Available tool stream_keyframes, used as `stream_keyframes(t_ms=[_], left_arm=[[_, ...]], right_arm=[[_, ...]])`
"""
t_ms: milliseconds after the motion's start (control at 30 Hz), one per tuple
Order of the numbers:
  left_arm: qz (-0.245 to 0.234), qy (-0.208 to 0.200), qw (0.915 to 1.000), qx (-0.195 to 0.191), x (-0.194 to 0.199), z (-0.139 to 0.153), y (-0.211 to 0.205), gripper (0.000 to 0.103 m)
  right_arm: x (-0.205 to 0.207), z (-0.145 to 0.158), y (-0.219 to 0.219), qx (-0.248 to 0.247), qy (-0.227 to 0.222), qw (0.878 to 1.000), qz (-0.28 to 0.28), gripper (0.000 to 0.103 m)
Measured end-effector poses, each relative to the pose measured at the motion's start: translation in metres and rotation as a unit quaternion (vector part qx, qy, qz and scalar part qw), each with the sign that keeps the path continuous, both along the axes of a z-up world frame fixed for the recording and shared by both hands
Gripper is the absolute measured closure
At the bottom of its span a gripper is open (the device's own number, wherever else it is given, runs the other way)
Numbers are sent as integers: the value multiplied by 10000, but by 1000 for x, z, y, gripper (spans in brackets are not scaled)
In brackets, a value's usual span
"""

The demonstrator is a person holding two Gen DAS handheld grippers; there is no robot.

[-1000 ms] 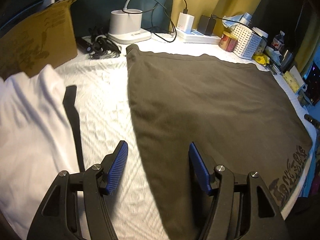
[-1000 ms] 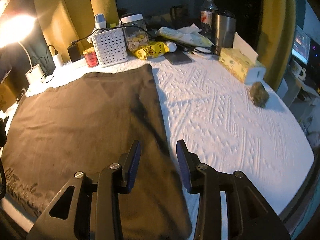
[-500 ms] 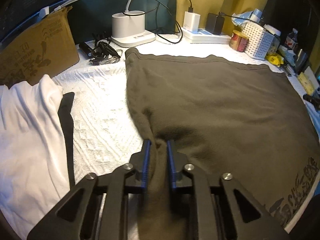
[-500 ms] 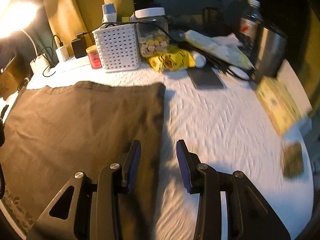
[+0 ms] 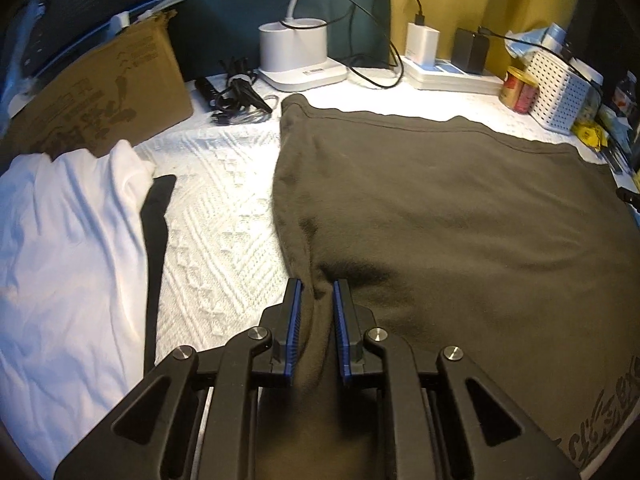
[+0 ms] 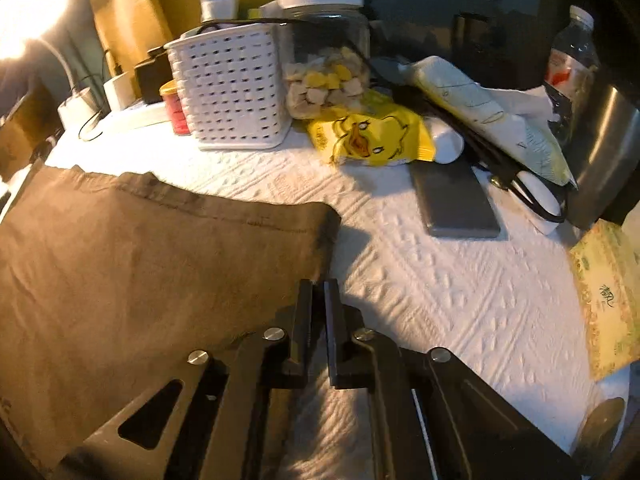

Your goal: Fold small clothes

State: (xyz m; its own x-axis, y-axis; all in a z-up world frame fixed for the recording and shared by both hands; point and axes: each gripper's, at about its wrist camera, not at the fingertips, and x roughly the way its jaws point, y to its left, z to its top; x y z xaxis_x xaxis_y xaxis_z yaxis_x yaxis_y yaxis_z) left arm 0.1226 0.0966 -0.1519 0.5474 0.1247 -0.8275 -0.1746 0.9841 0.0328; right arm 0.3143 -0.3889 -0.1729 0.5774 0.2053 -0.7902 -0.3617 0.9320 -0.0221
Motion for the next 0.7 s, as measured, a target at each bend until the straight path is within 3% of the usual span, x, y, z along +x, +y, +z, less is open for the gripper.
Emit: stream_keyframes(t_ms=[100, 267, 300, 333, 367, 400, 467, 667, 700], left_arm=[[119, -87, 9999, 18, -6, 6, 0, 88], [-39, -361, 9993, -51, -12, 24, 1, 87], [-90, -420, 9990, -89, -13, 27, 1, 79], [-137, -476, 9987, -133, -14, 30, 1, 63], [-181, -551, 9982, -181, -16, 33, 1, 55], [-225, -662, 9972, -250, -19, 36, 2, 46], [-318, -751, 9960, -363, -22, 40, 2, 46], [-620, -1036, 9916, -469, -43, 50, -5, 44], [-639, -1089, 9908, -497, -46, 50, -6, 38]], right_arm=[[3, 0, -4, 59, 6, 9999, -105, 97], [-1, 5, -9, -253, -259, 9972, -649, 96], [-3, 7, -14, -117, -209, 9969, -749, 96], [-5, 8, -18, 13, -128, 9967, -801, 96], [-9, 10, -22, 171, -55, 9961, -867, 89], [-14, 13, -24, 229, -70, 9956, -906, 71], [-29, 21, -23, 261, -205, 9945, -990, 46], [-78, 53, -8, 166, -541, 9929, -1049, 44], [-85, 58, -6, 173, -575, 9924, -1076, 44]])
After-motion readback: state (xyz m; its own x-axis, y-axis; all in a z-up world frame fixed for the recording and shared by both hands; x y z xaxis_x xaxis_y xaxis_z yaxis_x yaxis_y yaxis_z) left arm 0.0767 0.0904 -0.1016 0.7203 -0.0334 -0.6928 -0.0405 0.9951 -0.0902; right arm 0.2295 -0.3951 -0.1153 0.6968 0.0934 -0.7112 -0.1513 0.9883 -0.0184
